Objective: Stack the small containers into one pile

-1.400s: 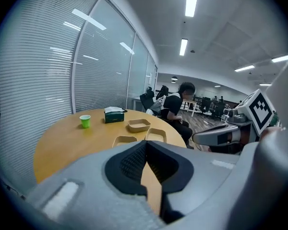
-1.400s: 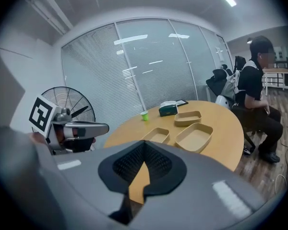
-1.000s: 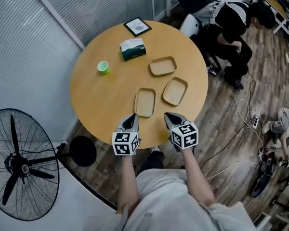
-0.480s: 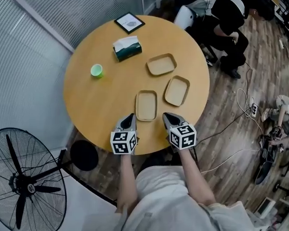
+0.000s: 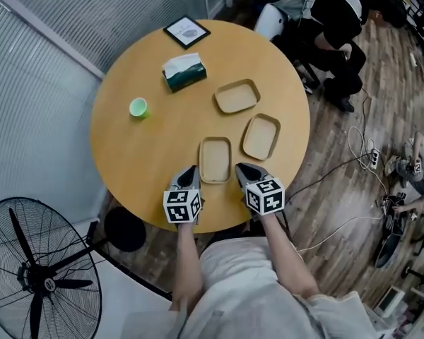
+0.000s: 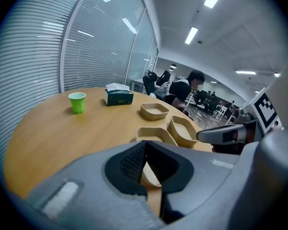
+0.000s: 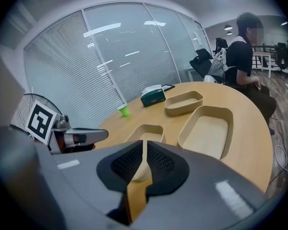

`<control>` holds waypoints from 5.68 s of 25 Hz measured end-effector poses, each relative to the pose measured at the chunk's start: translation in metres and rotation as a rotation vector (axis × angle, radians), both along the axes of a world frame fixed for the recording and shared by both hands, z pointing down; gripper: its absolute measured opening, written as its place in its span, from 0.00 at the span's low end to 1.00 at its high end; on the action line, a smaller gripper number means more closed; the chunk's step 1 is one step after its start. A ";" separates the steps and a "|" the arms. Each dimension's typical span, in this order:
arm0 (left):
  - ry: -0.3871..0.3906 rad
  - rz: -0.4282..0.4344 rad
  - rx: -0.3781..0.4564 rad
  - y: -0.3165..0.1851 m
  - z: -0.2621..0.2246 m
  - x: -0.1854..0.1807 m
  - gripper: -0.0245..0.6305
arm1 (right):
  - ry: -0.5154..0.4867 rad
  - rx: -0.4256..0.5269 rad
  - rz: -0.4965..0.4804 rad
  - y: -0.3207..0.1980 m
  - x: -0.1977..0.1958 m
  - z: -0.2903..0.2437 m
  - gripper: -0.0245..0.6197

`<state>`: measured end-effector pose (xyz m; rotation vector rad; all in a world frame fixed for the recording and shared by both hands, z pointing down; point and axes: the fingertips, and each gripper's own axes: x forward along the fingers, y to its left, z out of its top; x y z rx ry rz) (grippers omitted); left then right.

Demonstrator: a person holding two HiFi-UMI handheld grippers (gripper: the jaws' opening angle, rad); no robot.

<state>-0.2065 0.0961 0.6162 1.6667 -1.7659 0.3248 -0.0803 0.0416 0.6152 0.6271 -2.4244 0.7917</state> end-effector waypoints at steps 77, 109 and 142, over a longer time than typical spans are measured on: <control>0.001 0.375 -0.074 -0.174 0.005 0.116 0.20 | -0.046 -0.053 0.197 -0.111 0.069 0.000 0.26; 0.045 0.417 -0.139 -0.184 0.038 0.138 0.20 | 0.006 -0.102 0.238 -0.124 0.094 0.027 0.26; 0.066 0.368 -0.123 -0.169 0.038 0.116 0.21 | 0.061 -0.051 0.201 -0.122 0.097 0.029 0.25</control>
